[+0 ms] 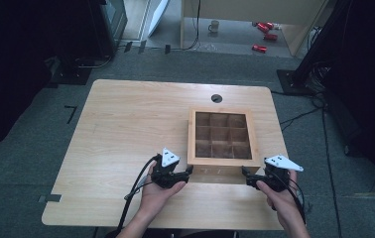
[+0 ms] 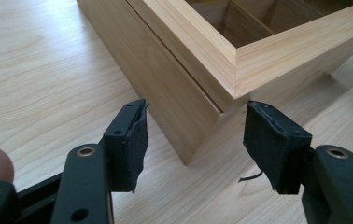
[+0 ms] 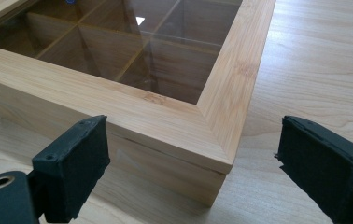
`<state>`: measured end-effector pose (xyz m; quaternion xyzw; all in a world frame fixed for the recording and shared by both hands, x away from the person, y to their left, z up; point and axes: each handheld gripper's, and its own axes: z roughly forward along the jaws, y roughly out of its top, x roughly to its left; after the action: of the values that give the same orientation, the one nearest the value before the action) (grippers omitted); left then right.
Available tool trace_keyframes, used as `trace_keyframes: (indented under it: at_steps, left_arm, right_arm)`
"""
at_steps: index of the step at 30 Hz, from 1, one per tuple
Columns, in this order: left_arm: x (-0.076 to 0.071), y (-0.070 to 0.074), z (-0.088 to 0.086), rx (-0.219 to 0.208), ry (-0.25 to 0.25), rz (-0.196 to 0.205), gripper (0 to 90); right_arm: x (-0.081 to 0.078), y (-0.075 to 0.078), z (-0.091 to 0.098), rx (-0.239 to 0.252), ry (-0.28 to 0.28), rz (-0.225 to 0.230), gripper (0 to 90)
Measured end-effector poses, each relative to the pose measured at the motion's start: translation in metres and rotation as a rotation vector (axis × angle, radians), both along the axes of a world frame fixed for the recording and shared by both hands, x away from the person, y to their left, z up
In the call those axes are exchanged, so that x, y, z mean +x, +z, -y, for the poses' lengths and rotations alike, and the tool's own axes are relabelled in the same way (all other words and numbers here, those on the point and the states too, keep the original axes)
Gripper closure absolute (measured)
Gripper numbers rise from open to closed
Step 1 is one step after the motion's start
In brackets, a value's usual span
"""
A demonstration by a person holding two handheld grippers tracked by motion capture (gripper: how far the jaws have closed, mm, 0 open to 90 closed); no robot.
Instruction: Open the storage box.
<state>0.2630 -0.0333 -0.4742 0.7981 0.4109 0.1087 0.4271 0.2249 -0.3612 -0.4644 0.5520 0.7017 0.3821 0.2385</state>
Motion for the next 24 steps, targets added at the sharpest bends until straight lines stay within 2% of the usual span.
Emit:
trace_keyframes:
  at_steps: [12, 20, 24]
  left_arm:
    - [-0.002, 0.001, 0.005, -0.004, -0.023, 0.008, 51.3]
    - [-0.001, 0.003, 0.01, 0.006, -0.032, 0.009, 53.0]
    - [0.002, 0.002, 0.009, -0.012, -0.041, -0.008, 50.9]
  right_arm:
    - [-0.002, -0.007, 0.001, 0.026, 0.021, 0.002, 8.6]
    - [-0.004, -0.012, -0.005, 0.028, 0.055, -0.007, 8.6]
    - [-0.004, -0.012, -0.007, 0.023, 0.063, -0.005, 8.6]
